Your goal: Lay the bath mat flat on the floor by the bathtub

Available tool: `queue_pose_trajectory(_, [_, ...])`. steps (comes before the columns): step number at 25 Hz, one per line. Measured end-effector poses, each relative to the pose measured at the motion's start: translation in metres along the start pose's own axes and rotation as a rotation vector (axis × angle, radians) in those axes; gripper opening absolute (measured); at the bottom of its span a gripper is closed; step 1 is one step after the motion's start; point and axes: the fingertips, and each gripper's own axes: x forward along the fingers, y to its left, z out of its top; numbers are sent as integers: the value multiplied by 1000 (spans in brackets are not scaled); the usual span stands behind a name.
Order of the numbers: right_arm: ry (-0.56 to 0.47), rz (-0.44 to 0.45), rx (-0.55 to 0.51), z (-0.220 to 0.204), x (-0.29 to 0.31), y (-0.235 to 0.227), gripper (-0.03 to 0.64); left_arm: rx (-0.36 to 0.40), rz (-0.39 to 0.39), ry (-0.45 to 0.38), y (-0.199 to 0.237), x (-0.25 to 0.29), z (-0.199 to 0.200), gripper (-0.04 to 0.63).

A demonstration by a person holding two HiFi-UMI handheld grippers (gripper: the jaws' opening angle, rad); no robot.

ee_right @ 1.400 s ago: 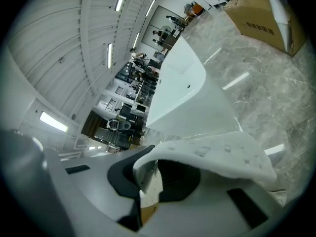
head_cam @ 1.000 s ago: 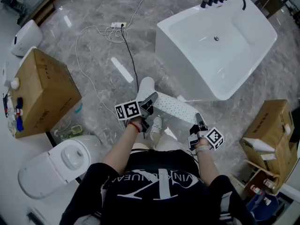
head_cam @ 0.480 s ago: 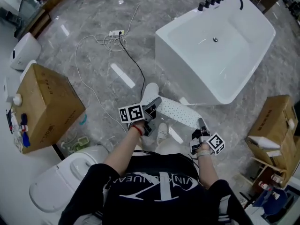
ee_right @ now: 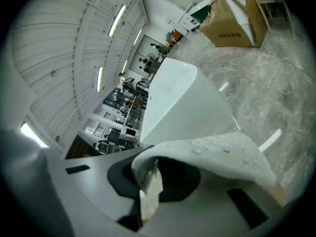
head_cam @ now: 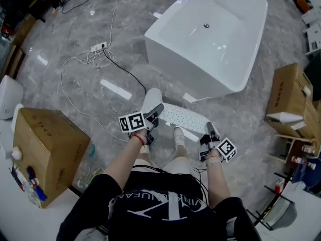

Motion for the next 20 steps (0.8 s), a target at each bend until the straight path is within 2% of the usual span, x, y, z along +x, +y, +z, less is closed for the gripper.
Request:
queue_pose_trajectory(6, [-88, 3, 60, -34, -4, -9, 35, 21, -18, 112, 36, -3, 0, 21])
queue_pose_trajectory(9, [-126, -36, 83, -44, -11, -19, 34, -19, -25, 136, 54, -3, -5, 21])
queue_pose_trajectory(14, [-143, -25, 92, -54, -7, -31, 34, -82, 12, 167, 92, -1, -25, 21])
queue_pose_trajectory(17, [-119, -96, 102, -59, -3, -56, 34, -85, 37, 191, 114, 8, -38, 23])
queue_pose_trajectory(20, [-118, -19, 129, -57, 19, -69, 34, -72, 46, 225, 137, 22, -50, 21])
